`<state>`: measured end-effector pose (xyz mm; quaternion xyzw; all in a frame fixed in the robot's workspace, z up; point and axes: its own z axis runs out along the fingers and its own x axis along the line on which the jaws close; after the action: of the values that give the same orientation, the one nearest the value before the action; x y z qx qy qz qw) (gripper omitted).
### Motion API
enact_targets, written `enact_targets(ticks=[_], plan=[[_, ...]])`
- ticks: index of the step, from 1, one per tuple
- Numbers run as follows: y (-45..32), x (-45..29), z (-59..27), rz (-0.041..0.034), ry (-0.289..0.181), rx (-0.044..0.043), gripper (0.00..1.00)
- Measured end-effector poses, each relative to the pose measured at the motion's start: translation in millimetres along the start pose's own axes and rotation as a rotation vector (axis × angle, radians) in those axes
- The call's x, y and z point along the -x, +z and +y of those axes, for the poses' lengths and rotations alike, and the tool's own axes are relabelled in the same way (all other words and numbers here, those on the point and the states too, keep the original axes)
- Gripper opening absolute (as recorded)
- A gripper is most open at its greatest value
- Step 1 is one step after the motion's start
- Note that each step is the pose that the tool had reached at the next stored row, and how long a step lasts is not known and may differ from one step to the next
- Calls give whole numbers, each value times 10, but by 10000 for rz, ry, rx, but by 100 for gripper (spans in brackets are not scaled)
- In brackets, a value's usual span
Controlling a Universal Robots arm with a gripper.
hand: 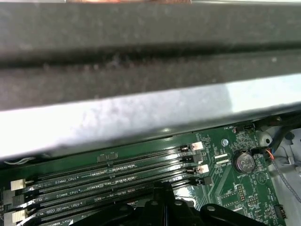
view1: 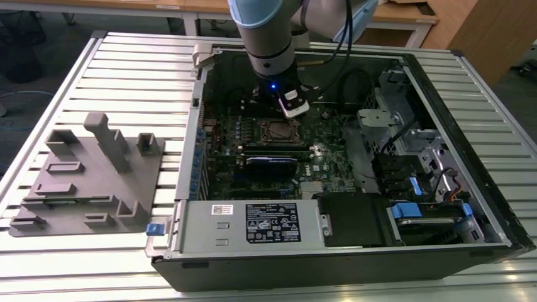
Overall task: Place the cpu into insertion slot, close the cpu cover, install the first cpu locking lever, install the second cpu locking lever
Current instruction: 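Install the first cpu locking lever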
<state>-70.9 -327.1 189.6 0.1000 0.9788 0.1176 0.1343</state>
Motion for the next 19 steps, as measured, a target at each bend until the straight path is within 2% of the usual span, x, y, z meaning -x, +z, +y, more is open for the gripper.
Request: enact_targets(ticks=[11,13,19], plan=[[8,-1,-9,2,1,1,11],[3,0,-8,8,10,32,11],[-79,21,15,13,21,66,11]])
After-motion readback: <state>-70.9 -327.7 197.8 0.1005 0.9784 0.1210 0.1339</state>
